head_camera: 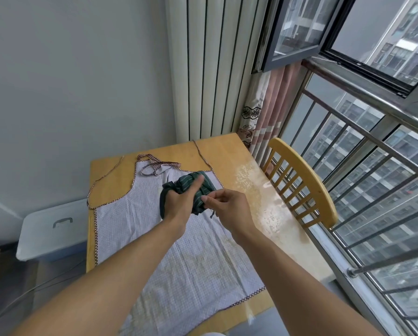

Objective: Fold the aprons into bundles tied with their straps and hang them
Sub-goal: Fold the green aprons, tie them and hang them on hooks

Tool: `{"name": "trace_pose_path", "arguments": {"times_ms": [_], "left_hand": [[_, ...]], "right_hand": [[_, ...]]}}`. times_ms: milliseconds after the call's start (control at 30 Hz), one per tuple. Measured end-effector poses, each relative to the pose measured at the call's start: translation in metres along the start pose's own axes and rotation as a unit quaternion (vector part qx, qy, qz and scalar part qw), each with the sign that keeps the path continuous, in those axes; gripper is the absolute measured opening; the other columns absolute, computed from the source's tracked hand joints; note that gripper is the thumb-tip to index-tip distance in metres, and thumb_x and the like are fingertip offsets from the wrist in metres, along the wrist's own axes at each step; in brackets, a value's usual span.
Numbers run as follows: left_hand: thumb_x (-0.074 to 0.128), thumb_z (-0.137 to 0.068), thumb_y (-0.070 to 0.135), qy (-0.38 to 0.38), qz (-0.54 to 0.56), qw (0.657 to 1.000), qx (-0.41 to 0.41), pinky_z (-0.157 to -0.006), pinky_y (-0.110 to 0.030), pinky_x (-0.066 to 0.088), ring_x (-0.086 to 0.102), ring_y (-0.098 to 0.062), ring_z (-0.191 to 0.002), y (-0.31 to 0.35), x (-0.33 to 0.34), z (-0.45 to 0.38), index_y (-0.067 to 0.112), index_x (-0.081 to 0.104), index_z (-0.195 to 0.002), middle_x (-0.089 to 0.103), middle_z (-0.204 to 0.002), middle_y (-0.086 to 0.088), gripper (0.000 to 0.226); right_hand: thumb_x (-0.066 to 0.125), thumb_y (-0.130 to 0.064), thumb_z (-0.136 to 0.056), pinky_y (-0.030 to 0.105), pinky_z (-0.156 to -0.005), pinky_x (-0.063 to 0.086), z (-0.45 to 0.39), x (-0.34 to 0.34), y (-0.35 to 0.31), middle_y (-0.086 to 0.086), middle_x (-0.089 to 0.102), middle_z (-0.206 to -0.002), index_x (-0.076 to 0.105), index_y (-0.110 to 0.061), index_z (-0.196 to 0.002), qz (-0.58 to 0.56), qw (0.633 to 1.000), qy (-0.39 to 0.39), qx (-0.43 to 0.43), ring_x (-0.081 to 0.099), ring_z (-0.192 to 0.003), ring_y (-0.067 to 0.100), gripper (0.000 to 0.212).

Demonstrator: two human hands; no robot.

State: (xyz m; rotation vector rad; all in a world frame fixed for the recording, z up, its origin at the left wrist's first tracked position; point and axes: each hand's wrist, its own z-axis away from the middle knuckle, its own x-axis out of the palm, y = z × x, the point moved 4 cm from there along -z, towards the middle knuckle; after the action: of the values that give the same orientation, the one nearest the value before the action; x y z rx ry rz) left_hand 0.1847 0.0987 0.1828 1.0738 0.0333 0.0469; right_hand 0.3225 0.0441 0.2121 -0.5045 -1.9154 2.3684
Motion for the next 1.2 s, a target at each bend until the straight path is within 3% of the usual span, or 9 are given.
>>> {"name": "trace_pose_path", "arguments": {"times_ms": [133, 200, 333, 433, 533, 700, 900, 1067, 1200], "left_hand": [[0.087, -0.077, 0.039, -0.044, 0.078, 0.995, -0.047, -0.085, -0.043, 0.062, 0.074, -0.028, -0.097, -0.001, 0.003, -0.005, 0.008, 0.07, -0.112, 0.077, -0.104, -0.011, 0.05], [0.08, -0.086, 0.034, -0.082, 0.145, 0.98, -0.111, -0.089, -0.042, 0.06, 0.069, -0.031, -0.107, -0.001, 0.006, -0.003, 0.009, 0.066, -0.12, 0.072, -0.115, -0.014, 0.044], [0.074, -0.091, 0.037, -0.109, 0.201, 0.961, -0.155, -0.084, -0.037, 0.057, 0.065, -0.029, -0.111, -0.007, 0.008, -0.002, 0.009, 0.061, -0.131, 0.068, -0.123, -0.015, 0.05], [0.073, -0.091, 0.042, -0.089, 0.168, 0.966, -0.174, -0.081, -0.034, 0.056, 0.066, -0.026, -0.105, -0.012, 0.001, -0.003, 0.01, 0.065, -0.126, 0.07, -0.118, -0.013, 0.048], [0.076, -0.087, 0.046, -0.04, 0.166, 0.967, -0.187, -0.089, -0.035, 0.056, 0.065, -0.027, -0.107, -0.019, -0.008, -0.013, 0.011, 0.062, -0.128, 0.067, -0.12, -0.012, 0.055], [0.078, -0.084, 0.049, 0.034, 0.163, 0.97, -0.176, -0.081, -0.033, 0.057, 0.065, -0.026, -0.106, -0.027, -0.017, -0.02, 0.009, 0.06, -0.126, 0.067, -0.118, -0.01, 0.06], [0.078, -0.085, 0.048, 0.038, 0.163, 0.971, -0.17, -0.088, -0.04, 0.06, 0.068, -0.029, -0.101, -0.036, -0.017, -0.021, 0.005, 0.061, -0.119, 0.068, -0.113, -0.012, 0.057], [0.084, -0.08, 0.045, 0.037, 0.159, 0.972, -0.168, -0.087, -0.044, 0.062, 0.069, -0.032, -0.099, -0.044, -0.009, -0.017, 0.004, 0.063, -0.117, 0.07, -0.11, -0.013, 0.059], [0.086, -0.08, 0.037, 0.015, 0.189, 0.969, -0.158, -0.078, -0.038, 0.062, 0.07, -0.029, -0.1, -0.044, -0.004, -0.013, 0.003, 0.065, -0.117, 0.071, -0.113, -0.013, 0.055]], "right_hand": [[0.056, -0.038, -0.103, 0.023, -0.061, 0.045, -0.001, -0.011, 0.013, 0.001, 0.072, -0.075, 0.073, -0.011, -0.087, -0.067, 0.997, 0.043, 0.023, 0.056, -0.062, 0.007, 0.036], [0.045, -0.035, -0.108, 0.031, -0.075, 0.049, -0.003, -0.019, 0.034, 0.001, 0.068, -0.088, 0.069, -0.014, -0.101, -0.08, 0.99, 0.107, 0.054, 0.06, -0.083, 0.014, 0.033], [0.06, -0.011, -0.101, 0.037, -0.104, 0.048, 0.001, 0.002, 0.062, -0.008, 0.065, -0.128, 0.063, -0.023, -0.133, 0.033, 0.994, -0.075, 0.066, 0.059, -0.119, 0.008, 0.034], [0.067, -0.016, -0.098, 0.028, -0.095, 0.055, 0.003, 0.012, 0.063, -0.007, 0.076, -0.11, 0.074, -0.014, -0.115, -0.008, 0.995, -0.091, 0.033, 0.069, -0.102, 0.004, 0.018], [0.064, -0.02, -0.1, 0.03, -0.081, 0.059, 0.004, 0.013, 0.06, -0.007, 0.078, -0.098, 0.076, -0.015, -0.116, 0.115, 0.992, -0.042, -0.036, 0.072, -0.082, 0.006, 0.021], [0.059, -0.041, -0.1, 0.027, -0.055, 0.048, 0.018, 0.017, 0.04, -0.01, 0.076, -0.087, 0.075, -0.03, -0.12, 0.428, 0.86, 0.067, -0.268, 0.067, -0.075, 0.015, 0.028], [0.071, -0.031, -0.095, 0.024, -0.061, 0.048, 0.018, 0.024, 0.039, -0.009, 0.07, -0.091, 0.08, -0.026, -0.107, 0.321, 0.883, 0.103, -0.328, 0.063, -0.081, 0.012, 0.016], [0.076, -0.027, -0.087, 0.036, -0.095, 0.042, 0.016, 0.025, 0.033, -0.001, 0.067, -0.121, 0.08, -0.025, -0.094, 0.336, 0.843, 0.183, -0.377, 0.052, -0.117, 0.025, 0.008], [0.08, -0.011, -0.086, 0.038, -0.085, 0.055, 0.011, 0.025, 0.032, -0.004, 0.073, -0.11, 0.08, -0.018, -0.1, 0.265, 0.895, 0.139, -0.329, 0.061, -0.103, 0.018, 0.015]]}}
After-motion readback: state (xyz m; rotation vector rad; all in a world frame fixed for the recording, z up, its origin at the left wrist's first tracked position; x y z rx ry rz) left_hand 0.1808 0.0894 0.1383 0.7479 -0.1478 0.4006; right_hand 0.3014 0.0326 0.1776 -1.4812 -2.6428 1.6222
